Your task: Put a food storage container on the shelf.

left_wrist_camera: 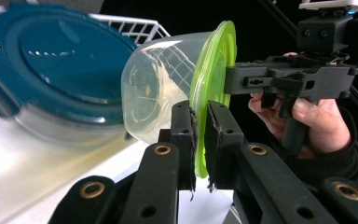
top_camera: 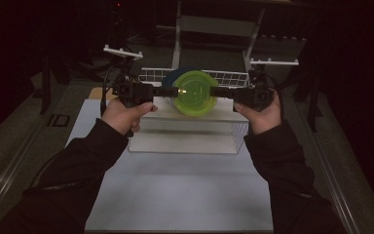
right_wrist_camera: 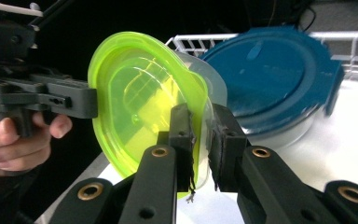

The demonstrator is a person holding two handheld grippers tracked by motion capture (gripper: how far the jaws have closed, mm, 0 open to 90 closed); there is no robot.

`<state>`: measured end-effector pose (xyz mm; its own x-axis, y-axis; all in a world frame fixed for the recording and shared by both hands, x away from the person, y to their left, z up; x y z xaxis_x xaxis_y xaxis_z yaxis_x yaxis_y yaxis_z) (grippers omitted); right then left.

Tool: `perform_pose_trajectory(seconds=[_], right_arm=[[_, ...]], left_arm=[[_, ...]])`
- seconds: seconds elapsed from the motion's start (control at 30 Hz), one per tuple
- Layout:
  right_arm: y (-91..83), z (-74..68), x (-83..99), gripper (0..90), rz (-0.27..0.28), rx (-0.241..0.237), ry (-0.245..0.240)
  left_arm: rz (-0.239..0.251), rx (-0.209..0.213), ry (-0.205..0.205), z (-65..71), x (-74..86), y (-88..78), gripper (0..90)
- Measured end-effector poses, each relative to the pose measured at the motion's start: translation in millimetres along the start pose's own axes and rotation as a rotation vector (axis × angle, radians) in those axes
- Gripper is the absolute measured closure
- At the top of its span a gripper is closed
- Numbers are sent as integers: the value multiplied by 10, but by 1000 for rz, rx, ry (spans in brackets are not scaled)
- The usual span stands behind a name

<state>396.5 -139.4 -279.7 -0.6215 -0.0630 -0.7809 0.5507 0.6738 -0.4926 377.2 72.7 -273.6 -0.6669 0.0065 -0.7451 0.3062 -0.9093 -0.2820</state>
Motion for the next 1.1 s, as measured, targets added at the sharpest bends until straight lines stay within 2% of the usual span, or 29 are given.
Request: perform_pose_trajectory(seconds=[0.13,0.33,0.47,0.67,0.97,1.1], right_arm=[[56,41,-133,800,13,25,5],[148,101,-242,800,9,41,24],[222,145,-283,798,-11,44,45],[288,186,-312,797,-14,67,54],[331,219,-385,786,-18,79,73],[391,254,-411,759,-29,112,74]], left_arm=[[5,-18,-4,-40,-111,25,818],[8,-23,-28,-168,-209,62,817],[15,-18,-63,-259,-229,81,815],[29,-15,-98,-362,-260,128,809],[46,-30,-129,-441,-337,162,799],[55,-47,-131,-497,-385,200,758]])
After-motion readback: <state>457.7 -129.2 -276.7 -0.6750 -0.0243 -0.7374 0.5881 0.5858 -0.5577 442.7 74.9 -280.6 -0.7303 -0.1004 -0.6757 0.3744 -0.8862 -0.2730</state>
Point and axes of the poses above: each handheld gripper's, and its own axes: y roughly forward along the jaws, x roughly out of its underside, z roughly to its right, the point moved 6 cm from there along y, roughly forward along the jaws, and after that the axes turned 9 degrees about x, right-handed, at the moved point
